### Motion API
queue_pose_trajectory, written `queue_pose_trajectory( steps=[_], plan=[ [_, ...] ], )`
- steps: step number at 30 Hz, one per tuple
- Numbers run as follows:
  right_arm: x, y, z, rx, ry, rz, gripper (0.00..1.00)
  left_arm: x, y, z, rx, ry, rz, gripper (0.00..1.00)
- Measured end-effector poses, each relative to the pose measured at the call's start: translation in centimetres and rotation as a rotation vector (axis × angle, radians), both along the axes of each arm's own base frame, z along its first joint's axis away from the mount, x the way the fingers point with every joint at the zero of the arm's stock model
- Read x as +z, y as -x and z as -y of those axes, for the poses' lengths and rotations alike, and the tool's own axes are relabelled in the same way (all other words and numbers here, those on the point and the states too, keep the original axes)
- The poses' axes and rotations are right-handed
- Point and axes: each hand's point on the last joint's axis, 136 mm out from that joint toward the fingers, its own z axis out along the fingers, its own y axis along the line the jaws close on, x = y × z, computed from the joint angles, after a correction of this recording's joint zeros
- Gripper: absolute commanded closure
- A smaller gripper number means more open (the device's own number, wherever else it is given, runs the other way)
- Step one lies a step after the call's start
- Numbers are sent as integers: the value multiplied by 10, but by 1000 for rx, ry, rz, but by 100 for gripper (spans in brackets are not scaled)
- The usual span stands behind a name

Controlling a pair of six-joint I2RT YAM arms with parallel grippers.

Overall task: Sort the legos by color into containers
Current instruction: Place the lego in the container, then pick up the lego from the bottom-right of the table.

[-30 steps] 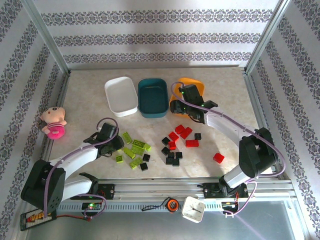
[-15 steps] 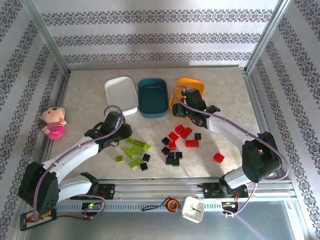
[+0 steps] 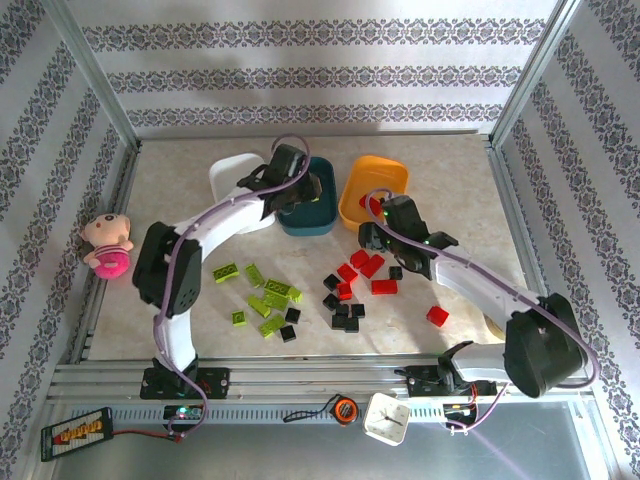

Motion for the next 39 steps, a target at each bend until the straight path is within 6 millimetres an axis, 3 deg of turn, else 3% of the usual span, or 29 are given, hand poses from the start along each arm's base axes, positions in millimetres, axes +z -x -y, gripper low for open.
queue_pose_trajectory(
  steps=[4,10,18,20,25,29,32,35,39],
  plan=[
    [7,13,10,-17,-16,13,34,-20,-17,-6,19,-35,-34,91],
    [11,27,24,-57,-32,0,31,-44,-26,-16,40,-81,-85,62],
    [-4,45,51,-156,-44,-81,28,-38,-22,-16,29,-50,-86,33],
    [-10,50,59,-192,-47,-107,28,-28,-14,-16,18,-25,-73,29],
    [-25,66,81,-285,-57,-192,27,16,24,-21,-11,99,16,0],
    [-36,84,97,-360,-55,-278,26,32,62,-29,-30,196,81,0],
    [-42,98,107,-400,-40,-338,25,14,87,-37,-33,233,72,0],
    [-47,114,115,-436,-12,-405,23,-23,110,-44,-30,235,9,0],
    [-49,130,121,-476,10,-476,20,-52,127,-49,-32,224,-55,0]
  ],
)
